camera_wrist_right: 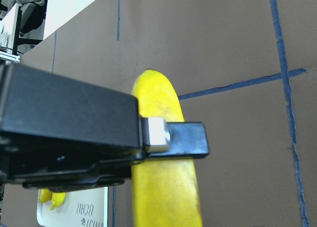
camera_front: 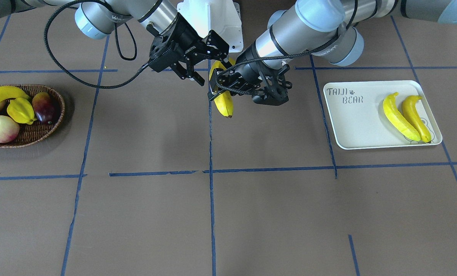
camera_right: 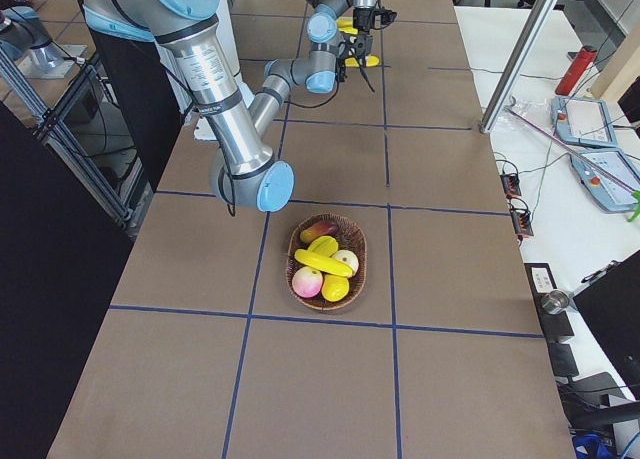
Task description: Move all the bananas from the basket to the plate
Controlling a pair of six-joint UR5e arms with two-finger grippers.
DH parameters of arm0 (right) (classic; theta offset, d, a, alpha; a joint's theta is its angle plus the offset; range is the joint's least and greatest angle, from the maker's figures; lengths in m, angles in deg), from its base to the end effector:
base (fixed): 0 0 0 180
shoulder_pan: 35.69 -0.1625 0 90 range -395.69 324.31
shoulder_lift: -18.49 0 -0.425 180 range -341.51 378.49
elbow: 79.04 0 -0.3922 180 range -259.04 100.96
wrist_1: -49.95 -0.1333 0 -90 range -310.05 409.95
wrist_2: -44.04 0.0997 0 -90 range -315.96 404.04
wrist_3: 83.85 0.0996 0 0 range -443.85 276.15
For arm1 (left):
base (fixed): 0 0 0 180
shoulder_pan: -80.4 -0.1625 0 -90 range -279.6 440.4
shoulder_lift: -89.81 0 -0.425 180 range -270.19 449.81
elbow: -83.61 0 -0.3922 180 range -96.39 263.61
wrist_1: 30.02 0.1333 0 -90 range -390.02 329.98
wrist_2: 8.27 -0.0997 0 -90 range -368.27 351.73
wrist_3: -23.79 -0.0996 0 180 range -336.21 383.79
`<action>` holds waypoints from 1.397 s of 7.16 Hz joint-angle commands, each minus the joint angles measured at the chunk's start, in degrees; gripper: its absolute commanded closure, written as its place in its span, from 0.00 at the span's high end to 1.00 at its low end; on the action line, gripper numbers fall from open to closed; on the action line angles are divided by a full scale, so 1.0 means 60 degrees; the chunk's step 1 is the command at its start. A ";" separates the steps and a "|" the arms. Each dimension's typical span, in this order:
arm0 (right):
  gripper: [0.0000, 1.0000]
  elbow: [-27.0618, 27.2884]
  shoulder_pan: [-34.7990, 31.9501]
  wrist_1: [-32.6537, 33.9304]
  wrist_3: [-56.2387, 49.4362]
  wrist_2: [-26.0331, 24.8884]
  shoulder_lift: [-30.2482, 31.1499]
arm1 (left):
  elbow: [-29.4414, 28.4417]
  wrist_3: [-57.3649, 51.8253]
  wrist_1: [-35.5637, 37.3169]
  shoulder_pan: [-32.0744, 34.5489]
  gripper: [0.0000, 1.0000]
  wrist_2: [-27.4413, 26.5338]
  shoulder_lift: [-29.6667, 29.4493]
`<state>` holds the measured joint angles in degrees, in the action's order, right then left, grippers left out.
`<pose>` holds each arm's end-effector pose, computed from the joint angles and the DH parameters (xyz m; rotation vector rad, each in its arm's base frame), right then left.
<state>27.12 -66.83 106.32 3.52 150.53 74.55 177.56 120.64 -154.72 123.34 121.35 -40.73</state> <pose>-0.4547 -0.3974 0.1255 0.1968 -1.4556 0.1948 0.4284 -0.4939 0.1271 -0.1368 1.4235 -0.2389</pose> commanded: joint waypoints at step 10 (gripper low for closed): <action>1.00 0.0544 -0.2656 0.6454 -0.4151 0.2055 0.0759 | -0.0058 -0.1593 0.1008 0.2498 0.00 -0.0945 0.4859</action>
<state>30.39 -80.33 143.63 -14.85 162.24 77.02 177.34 113.83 -148.99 138.47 117.98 -16.67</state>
